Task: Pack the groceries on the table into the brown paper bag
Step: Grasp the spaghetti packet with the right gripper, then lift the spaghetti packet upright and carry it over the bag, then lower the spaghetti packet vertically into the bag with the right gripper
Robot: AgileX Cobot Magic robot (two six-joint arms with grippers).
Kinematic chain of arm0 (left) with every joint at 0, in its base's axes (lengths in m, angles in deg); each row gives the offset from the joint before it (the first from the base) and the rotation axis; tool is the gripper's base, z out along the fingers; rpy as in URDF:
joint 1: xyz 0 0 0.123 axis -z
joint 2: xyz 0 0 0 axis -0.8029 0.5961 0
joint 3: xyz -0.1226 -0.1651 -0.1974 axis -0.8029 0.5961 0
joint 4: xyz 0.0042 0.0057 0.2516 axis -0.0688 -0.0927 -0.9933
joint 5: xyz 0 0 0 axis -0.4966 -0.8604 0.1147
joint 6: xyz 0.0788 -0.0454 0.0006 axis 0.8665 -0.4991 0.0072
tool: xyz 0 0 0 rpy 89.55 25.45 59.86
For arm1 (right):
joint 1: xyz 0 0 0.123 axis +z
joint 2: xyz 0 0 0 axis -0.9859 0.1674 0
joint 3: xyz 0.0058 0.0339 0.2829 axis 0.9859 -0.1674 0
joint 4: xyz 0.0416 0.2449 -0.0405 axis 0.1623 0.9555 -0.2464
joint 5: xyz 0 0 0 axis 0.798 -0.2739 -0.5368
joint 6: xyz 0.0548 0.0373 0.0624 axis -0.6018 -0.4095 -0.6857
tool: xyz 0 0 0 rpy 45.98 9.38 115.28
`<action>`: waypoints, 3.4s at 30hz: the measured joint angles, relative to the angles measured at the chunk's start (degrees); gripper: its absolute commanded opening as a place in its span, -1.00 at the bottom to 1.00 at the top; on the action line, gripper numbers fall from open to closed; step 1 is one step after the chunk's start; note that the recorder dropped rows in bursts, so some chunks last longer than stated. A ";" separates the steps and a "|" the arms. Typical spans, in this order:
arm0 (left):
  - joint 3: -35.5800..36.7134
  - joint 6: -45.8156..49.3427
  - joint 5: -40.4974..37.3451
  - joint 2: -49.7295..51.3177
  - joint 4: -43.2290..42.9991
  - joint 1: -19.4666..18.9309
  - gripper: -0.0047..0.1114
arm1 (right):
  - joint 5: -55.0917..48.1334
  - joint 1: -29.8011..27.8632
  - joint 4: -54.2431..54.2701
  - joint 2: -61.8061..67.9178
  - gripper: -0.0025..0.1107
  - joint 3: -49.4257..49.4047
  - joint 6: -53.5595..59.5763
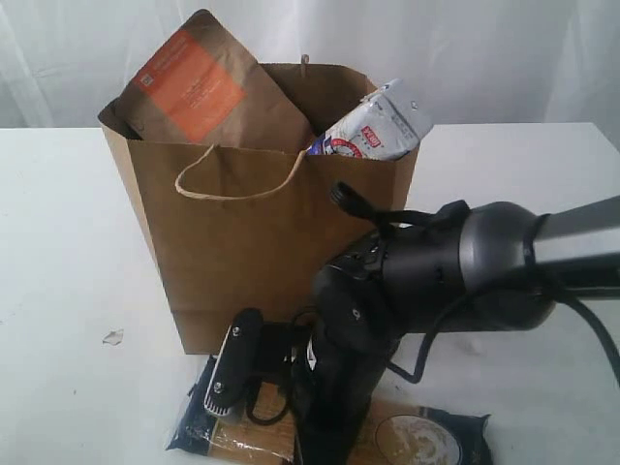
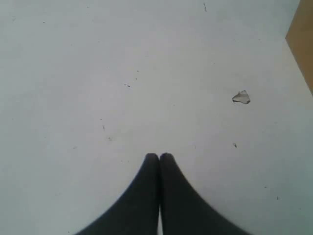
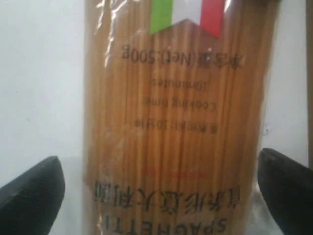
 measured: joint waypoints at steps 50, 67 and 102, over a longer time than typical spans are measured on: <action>0.00 0.00 0.00 0.00 0.00 0.00 -0.92 | 3.81 0.07 22.45 -25.87 -0.96 15.19 -6.54; 0.00 0.00 -0.11 -0.62 0.00 0.00 -0.92 | 40.38 0.07 30.07 -25.19 -0.96 23.13 0.56; 0.00 0.00 -0.11 -0.62 0.00 0.00 -0.92 | 49.25 0.12 61.02 -19.36 -0.96 10.91 31.51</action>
